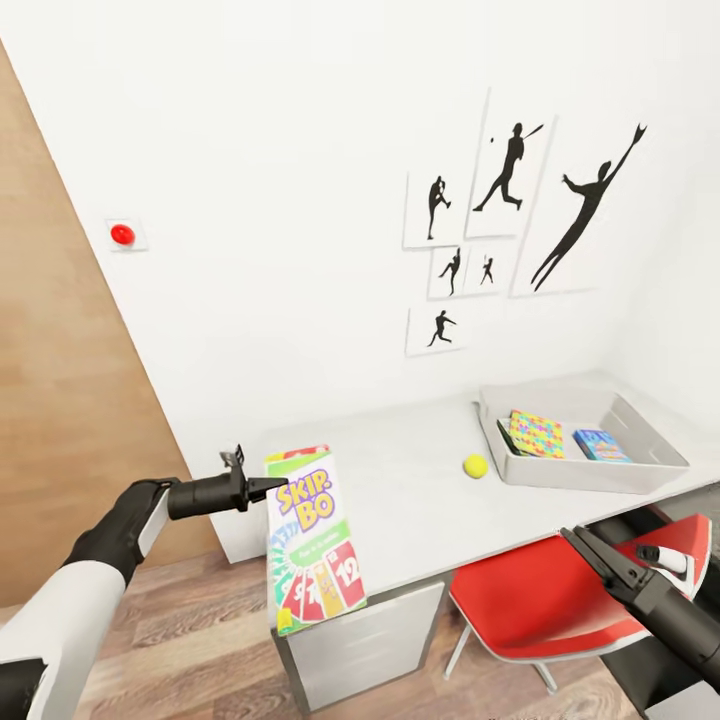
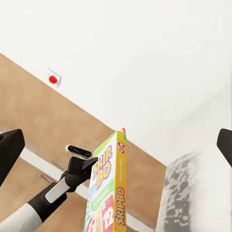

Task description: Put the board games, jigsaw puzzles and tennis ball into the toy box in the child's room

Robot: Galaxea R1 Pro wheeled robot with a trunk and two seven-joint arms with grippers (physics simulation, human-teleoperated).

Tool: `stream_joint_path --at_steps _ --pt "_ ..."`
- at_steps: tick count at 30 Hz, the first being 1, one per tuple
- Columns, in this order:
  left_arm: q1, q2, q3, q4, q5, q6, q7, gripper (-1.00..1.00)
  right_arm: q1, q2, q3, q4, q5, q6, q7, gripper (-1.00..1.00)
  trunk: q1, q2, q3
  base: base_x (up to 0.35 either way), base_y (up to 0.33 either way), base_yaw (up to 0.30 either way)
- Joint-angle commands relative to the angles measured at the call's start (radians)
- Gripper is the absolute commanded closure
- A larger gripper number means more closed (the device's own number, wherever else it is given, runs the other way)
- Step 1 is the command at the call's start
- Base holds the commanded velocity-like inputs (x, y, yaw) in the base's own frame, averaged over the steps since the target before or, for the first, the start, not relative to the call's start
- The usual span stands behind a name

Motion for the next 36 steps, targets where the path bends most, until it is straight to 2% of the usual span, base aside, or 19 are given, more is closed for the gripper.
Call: stream_joint_path --at_steps 1,21,25,36 --pt "0.000 0.001 0.000 0.001 0.002 0.011 -0.003 1.00 -0.001 0.000 0.000 0.000 -0.004 0.006 0.000 -1.00 0.001 -0.002 -0.001 0.000 0.000 -0.197" --pt "0.007 0.004 0.000 0.005 0.002 -0.002 -0.016 1.00 -0.001 -0.011 -0.003 0.003 -0.004 0.008 0.034 -1.00 0.001 -0.002 0.021 0.000 0.000 -0.220" --pt "0.015 0.004 0.000 0.005 0.003 -0.003 -0.013 1.00 -0.001 -0.012 -0.013 0.003 -0.004 0.008 0.035 -1.00 0.001 -0.002 0.026 0.000 -0.019 -0.223" --pt "0.018 0.003 0.001 0.005 0.004 -0.002 -0.008 1.00 -0.001 -0.011 -0.017 0.003 -0.004 0.008 0.035 -1.00 0.001 -0.002 0.034 0.000 -0.293 -0.174"
